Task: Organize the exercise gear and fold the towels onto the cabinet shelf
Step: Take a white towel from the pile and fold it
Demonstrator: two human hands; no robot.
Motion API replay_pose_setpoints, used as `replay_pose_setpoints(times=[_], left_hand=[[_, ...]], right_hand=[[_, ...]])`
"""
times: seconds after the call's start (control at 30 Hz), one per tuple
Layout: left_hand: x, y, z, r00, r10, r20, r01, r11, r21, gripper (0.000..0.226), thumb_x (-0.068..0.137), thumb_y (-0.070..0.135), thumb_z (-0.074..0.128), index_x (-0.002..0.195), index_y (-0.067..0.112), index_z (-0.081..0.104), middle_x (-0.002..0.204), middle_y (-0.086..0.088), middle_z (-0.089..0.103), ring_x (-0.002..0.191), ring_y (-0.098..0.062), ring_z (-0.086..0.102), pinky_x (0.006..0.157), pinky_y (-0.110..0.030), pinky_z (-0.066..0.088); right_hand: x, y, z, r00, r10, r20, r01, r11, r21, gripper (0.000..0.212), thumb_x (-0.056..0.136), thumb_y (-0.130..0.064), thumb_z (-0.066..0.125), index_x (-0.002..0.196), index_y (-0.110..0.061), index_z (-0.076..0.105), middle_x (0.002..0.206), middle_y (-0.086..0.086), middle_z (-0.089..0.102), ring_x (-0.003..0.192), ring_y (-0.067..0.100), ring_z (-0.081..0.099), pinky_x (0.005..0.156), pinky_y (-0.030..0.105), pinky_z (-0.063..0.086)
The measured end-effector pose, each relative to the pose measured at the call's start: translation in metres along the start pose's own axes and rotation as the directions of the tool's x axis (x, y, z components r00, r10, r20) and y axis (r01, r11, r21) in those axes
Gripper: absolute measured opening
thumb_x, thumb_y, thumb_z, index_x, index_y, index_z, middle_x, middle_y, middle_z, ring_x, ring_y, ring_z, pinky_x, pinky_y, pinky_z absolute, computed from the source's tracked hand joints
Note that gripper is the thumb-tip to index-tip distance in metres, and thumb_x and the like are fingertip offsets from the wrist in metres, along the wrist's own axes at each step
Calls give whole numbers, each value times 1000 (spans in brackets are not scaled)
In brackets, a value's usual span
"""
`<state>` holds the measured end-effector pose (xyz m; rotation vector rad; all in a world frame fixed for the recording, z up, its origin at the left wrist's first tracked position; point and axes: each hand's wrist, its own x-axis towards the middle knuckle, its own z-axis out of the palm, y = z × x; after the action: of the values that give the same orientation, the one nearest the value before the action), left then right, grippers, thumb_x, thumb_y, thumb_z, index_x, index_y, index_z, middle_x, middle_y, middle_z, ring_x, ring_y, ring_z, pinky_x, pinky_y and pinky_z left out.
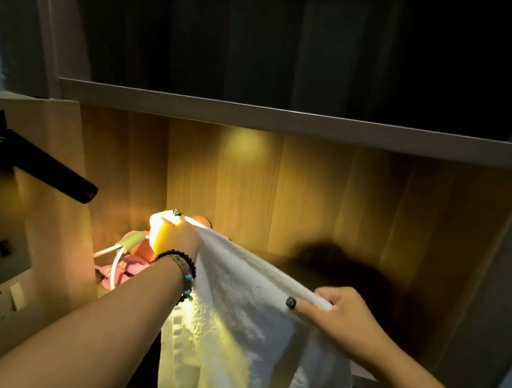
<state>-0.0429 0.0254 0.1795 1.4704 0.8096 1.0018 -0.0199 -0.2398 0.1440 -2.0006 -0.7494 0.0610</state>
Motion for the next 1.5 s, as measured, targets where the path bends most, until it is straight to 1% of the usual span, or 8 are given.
replay_pose_setpoints(times=[0.17,0.37,0.6,0.77,0.97,1.13,1.23,1.5], left_hand=[[4,-3,8,989,139,-53,-138,990,18,43,90,3,46,54,18,27,53,3,29,47,-13,23,35,-12,21],[2,-9,-1,996,77,-50,-78,997,-11,42,86,9,49,53,20,28,51,4,28,47,-14,24,52,-26,23],[14,-24,-35,999,39,-15,-39,998,-41,43,85,20,59,52,19,33,53,4,32,50,-15,28,51,-28,25],[19,-14,-54,997,47,-67,-50,998,-40,45,90,6,52,54,19,29,55,3,28,50,-12,24,51,-28,22],[23,-15,-74,996,-57,73,44,983,177,41,94,15,52,62,20,29,65,3,30,55,-8,27,52,-17,25],[10,-20,-86,993,-32,110,41,997,-72,30,80,16,75,60,19,53,62,5,47,61,-14,43,64,-29,38],[6,-29,-95,978,-11,208,24,998,-60,21,75,19,82,86,7,68,80,-4,64,76,-17,59,74,-33,49],[2,-50,-98,927,91,365,-142,983,116,16,93,-9,45,97,-3,60,91,-18,62,77,-19,54,56,-9,44]], right_hand=[[-13,25,-1,991,130,33,-133,984,120,56,76,-47,75,44,-21,38,47,-5,30,47,12,29,47,26,20],[-33,37,11,994,107,21,-73,794,-603,56,79,-68,56,51,-22,42,55,-4,45,52,9,45,45,25,24],[-46,9,10,998,33,48,12,688,-725,44,76,-71,52,67,-29,39,68,-11,44,60,6,43,49,21,29],[-67,-15,37,994,-37,106,71,940,-335,50,88,-61,45,57,-22,42,59,-7,45,56,5,43,57,27,34],[-61,-1,42,989,81,-127,-91,993,-69,47,83,-19,71,47,-15,41,51,-1,36,51,10,34,53,31,26],[-60,17,44,947,81,-310,-151,966,-210,40,77,-13,73,45,-15,48,44,-8,45,44,4,42,43,19,26],[-58,23,35,922,-52,-384,-115,910,-399,41,78,-8,70,49,-20,45,56,-4,46,55,14,48,49,25,28],[-50,17,30,979,14,-202,-45,988,-146,55,77,-56,66,45,-17,42,46,-5,32,47,6,30,49,26,23]])
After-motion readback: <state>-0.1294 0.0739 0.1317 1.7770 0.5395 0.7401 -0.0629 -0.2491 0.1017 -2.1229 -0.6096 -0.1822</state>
